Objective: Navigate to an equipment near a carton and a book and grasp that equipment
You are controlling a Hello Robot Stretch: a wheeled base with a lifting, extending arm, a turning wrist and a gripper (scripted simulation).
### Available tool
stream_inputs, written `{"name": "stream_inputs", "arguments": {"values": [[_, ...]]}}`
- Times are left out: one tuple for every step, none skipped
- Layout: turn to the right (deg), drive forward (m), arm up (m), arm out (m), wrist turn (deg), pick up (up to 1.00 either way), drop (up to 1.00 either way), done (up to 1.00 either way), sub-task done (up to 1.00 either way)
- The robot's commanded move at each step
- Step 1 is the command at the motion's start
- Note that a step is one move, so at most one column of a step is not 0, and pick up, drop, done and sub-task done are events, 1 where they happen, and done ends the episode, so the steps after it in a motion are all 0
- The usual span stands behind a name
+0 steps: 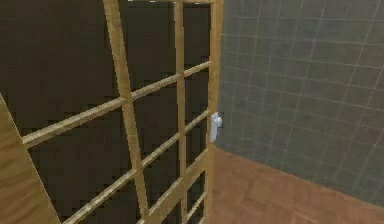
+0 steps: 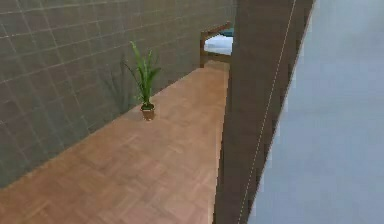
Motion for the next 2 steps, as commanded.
{"name": "stream_inputs", "arguments": {"values": [[30.0, 0.0, 0.0, 0.0, 0.0, 0.0, 0.0, 0.0, 0.0], [0.0, 0.3, 0.0, 0.0, 0.0, 0.0, 0.0, 0.0, 0.0]]}}
